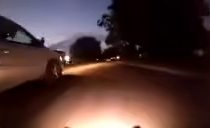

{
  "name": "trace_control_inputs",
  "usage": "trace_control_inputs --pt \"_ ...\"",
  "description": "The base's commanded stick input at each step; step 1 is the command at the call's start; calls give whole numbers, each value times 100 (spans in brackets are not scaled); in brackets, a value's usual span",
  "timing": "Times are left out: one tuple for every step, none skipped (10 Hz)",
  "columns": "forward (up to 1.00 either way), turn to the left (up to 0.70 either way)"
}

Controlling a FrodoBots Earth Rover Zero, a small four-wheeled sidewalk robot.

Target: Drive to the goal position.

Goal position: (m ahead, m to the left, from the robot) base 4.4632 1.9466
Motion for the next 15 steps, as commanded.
trace_control_inputs --pt "70 -35" --pt "70 -35" --pt "70 -35" --pt "70 -35" --pt "70 -35" --pt "70 -35" --pt "70 -35" --pt "70 -28" --pt "70 -19" --pt "70 -10" --pt "70 0" --pt "70 0" --pt "70 0" --pt "70 0" --pt "70 0"
